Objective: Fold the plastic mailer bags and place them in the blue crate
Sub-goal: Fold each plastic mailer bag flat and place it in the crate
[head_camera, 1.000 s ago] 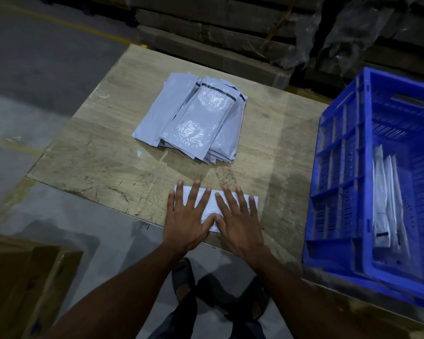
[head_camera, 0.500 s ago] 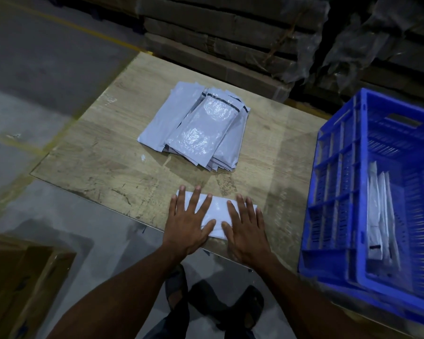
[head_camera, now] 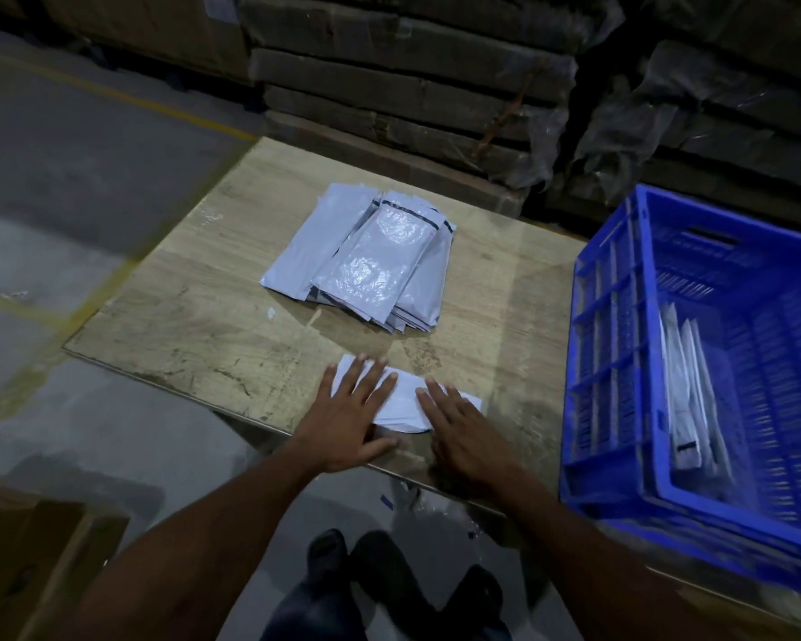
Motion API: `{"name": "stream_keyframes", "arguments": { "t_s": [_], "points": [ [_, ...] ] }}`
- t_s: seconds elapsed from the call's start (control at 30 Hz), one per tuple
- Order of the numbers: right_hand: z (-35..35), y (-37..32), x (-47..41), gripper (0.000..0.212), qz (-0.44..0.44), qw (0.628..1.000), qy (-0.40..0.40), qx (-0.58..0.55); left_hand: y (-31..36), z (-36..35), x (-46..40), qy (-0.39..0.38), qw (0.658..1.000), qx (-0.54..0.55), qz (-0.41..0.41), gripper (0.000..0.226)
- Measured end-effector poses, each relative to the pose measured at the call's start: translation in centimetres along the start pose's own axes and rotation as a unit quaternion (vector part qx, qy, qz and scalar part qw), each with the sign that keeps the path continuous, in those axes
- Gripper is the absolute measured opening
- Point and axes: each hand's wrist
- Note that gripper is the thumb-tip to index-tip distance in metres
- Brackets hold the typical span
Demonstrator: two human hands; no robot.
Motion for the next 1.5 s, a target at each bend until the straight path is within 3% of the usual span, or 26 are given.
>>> {"name": "stream_keyframes", "arguments": {
  "t_s": [0.07, 0.13, 0.2, 0.27, 0.33, 0.43, 0.5, 0.57, 0.8, 0.93, 1.1, 1.23, 1.37, 1.5],
  "points": [
    [0.7, -0.3, 0.1, 0.081, -0.004, 1.000, 0.025, -0.002, -0.5, -0.3, 0.4, -0.010, 0.999, -0.027, 0.015, 0.094],
    [1.0, -0.9, 0.8, 0.078, 0.068, 0.988, 0.113, 0.083, -0.6, -0.2, -0.1, -0.023, 0.999, -0.023, 0.043, 0.101],
    [0.3, -1.6, 1.5, 0.056, 0.203, 0.946, 0.182, 0.173, -0.4, 0.2, -0.5, -0.023, 0.999, -0.003, 0.048, 0.096],
    [-0.1, -2.2, 1.4, 0.037, 0.271, 0.915, 0.233, 0.187, -0.2, 0.6, -0.7, -0.012, 0.999, 0.018, 0.037, 0.090],
    [0.1, -2.0, 0.6, 0.029, 0.244, 0.918, 0.240, 0.201, -0.1, 0.7, -0.5, -0.001, 0.999, 0.038, 0.026, 0.087],
    [1.0, -1.1, -0.5, 0.030, 0.196, 0.944, 0.175, 0.197, -0.5, -0.1, 0.4, 0.100, 0.987, 0.117, 0.041, 0.078],
    [1.8, -0.7, -0.8, 0.028, 0.187, 0.950, 0.178, 0.178, -1.1, -0.9, 0.9, 0.173, 0.968, 0.173, 0.058, 0.083],
    [2.7, -0.5, -0.5, 0.028, 0.174, 0.955, 0.186, 0.153, -1.3, -1.5, 1.1, 0.199, 0.961, 0.177, 0.068, 0.087],
    [4.2, 0.6, 0.3, 0.051, 0.158, 0.976, 0.131, 0.078, 0.1, -2.6, 0.6, 0.115, 0.982, 0.070, 0.134, 0.086],
    [5.1, 1.6, -0.9, 0.052, 0.166, 0.966, 0.141, 0.137, 0.0, -2.2, 0.7, 0.118, 0.981, 0.075, 0.135, 0.089],
    [3.7, 0.6, -2.4, 0.038, 0.040, 0.977, 0.121, 0.171, 0.2, -1.3, 0.7, 0.094, 0.985, 0.077, 0.121, 0.081],
    [0.3, -0.7, -3.3, 0.052, 0.024, 0.991, 0.066, 0.110, 0.8, 0.5, 0.0, 0.123, 0.983, 0.065, 0.119, 0.062],
    [-1.3, -1.6, -2.6, 0.051, 0.076, 0.989, 0.126, -0.011, 2.4, 0.5, -2.4, 0.132, 0.986, 0.101, 0.030, 0.066],
    [-2.6, -1.3, -1.5, 0.050, -0.043, 0.977, 0.199, -0.068, 2.8, -1.4, -2.8, 0.061, 0.995, 0.060, 0.041, 0.066]
  ]
}}
Point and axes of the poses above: each hand's wrist, its own x-axis away from the middle knuckle, its own z-axis out of the back of the hand, y = z × x, and after that the axes turned 1 degree about -z, right-handed
